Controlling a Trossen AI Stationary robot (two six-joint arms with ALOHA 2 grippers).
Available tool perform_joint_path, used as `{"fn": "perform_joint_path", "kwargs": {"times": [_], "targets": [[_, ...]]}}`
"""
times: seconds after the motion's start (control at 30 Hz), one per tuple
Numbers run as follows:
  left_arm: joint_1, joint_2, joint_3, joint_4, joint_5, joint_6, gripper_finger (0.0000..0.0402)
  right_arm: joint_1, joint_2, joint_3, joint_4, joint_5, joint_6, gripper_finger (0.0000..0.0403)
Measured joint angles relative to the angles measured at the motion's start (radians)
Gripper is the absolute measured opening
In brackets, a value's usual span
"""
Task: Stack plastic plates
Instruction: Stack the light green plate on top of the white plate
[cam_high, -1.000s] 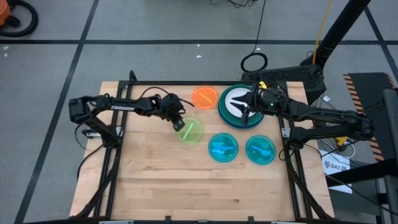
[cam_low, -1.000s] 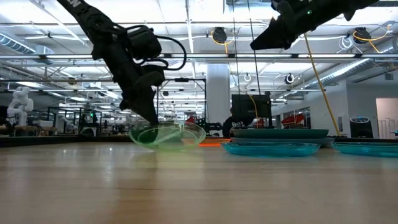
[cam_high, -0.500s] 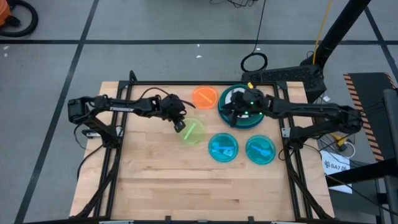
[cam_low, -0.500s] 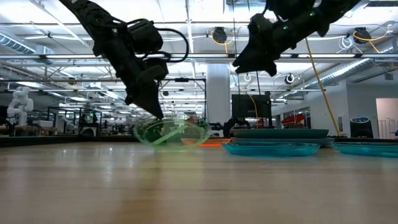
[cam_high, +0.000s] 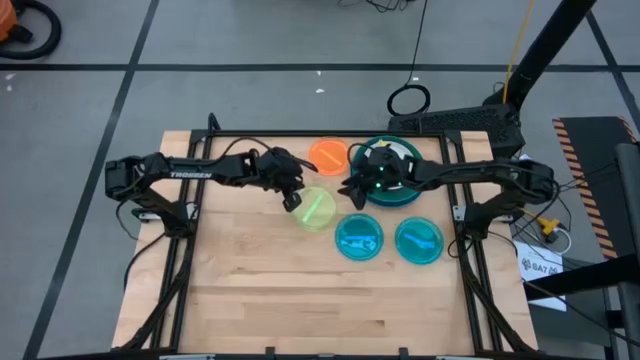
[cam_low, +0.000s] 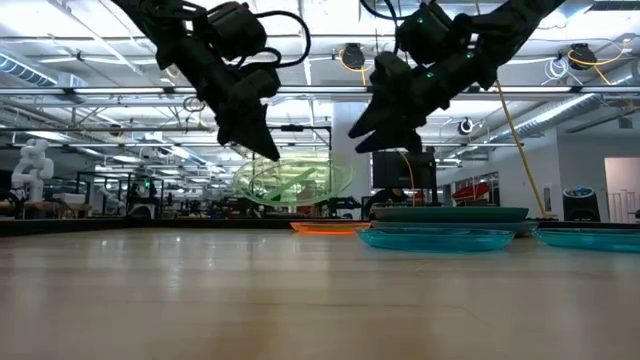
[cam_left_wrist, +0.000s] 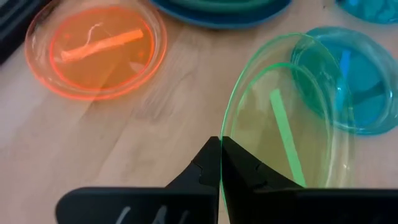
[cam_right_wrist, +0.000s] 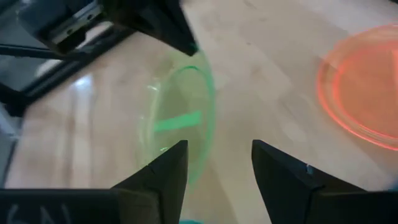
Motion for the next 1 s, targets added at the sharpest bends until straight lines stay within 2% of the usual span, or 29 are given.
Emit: {"fn": "perform_joint_path", "kwargs": {"times": [0.17,0.67,0.83,1.0], "targets": [[-0.005,0.000,0.021,0.003,-0.002,0.008,0.0005,0.003,0.030,0.000,0.076,-0.074,0.024,0.0170],[-0.004,0.000,0.024,0.107,-0.006,0.011,0.0005,0.004,0.029,0.000,0.104,-0.065,0.027,0.0169],[-0.006,0.000,0.024,0.129,-0.006,0.010,0.0005,0.004,0.029,-0.001,0.102,-0.012,0.019,0.0169],[-0.009,0.000,0.024,0.137,-0.006,0.010,0.0005,0.004,0.029,-0.001,0.103,-0.012,0.016,0.0169]]}}
